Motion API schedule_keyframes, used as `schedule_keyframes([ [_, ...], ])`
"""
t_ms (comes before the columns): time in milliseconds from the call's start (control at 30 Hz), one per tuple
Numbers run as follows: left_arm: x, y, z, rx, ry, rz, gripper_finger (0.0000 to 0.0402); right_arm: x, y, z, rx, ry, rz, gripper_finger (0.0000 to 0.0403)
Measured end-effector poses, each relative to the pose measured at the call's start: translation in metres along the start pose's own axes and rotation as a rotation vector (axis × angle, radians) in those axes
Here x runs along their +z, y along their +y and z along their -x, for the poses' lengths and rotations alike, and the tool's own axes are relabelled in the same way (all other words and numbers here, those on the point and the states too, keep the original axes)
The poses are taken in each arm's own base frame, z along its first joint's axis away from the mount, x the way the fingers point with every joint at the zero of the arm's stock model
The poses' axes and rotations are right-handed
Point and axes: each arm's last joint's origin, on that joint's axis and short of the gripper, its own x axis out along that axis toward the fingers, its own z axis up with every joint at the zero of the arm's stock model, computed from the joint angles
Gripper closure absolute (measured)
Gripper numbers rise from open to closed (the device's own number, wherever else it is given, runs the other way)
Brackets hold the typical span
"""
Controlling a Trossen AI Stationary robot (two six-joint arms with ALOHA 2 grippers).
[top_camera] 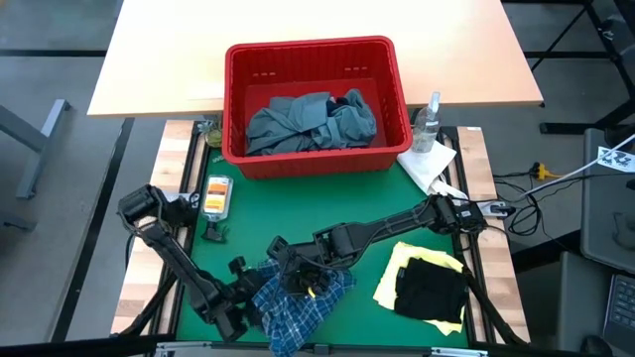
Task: Fold Laundry from Bin
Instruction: Fold the blue shirt
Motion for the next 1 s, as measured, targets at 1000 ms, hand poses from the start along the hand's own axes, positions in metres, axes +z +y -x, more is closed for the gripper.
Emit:
schedule_keyframes([
  [1000,0.016,0.045,0.111,-0.201,0.018,0.077,0.0402,-0.008,-0.017,-0.041,-0.144,-0.081,0.059,0.0382],
])
